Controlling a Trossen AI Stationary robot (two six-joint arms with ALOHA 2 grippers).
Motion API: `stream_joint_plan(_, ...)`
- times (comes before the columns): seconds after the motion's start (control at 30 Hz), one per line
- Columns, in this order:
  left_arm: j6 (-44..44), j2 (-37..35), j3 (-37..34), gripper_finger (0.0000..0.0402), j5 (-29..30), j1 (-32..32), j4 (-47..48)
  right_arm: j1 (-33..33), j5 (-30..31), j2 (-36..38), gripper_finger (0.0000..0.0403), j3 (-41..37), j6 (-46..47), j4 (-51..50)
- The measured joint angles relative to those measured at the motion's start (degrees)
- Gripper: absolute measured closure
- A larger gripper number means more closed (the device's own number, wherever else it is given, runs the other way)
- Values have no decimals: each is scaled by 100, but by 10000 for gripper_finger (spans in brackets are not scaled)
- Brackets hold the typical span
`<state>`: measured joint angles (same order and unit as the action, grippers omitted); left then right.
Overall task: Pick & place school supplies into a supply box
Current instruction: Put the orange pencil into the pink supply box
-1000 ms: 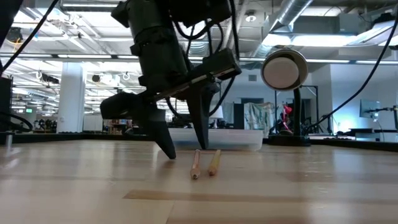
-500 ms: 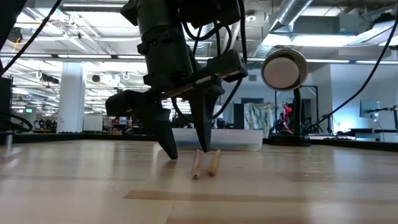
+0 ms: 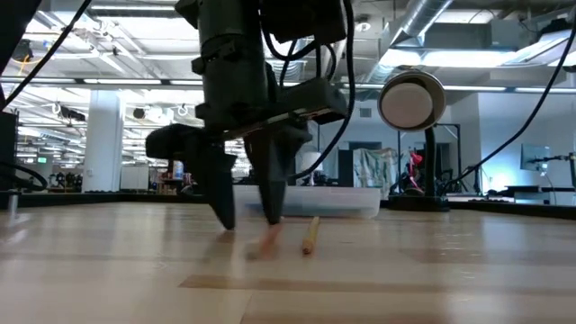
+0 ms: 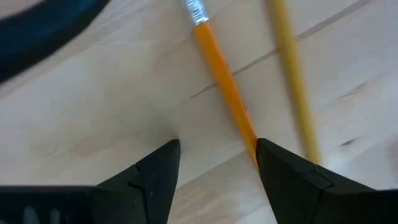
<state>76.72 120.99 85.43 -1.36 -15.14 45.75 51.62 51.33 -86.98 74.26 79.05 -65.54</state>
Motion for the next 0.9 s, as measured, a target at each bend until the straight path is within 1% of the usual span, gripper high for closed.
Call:
stream_joint_plan(0.07, -8, -7, 2, 194, 37, -2, 145, 0, 0, 0, 286, 0, 0, 0)
stream_joint_plan(0.33, -37, -4, 2, 193, 93, -19, 97, 0, 0, 0, 286, 0, -6, -2)
stream_joint_plan(0.5, 81, -4, -5, 193, 105, -30, -241, 0, 0, 0, 286, 0, -17, -24)
stream_joint_plan(0.67, 194, -4, -7, 193, 89, -28, -260, 0, -2, 0, 286, 0, -108, -10)
stream_joint_plan(0.8, -68, 0, 2, 194, 51, -38, -2, 0, -1, 0, 286, 0, -107, -7)
stream_joint_plan(0.9, -497, 0, 4, 194, 56, -88, 123, 0, -2, 0, 286, 0, -112, -7)
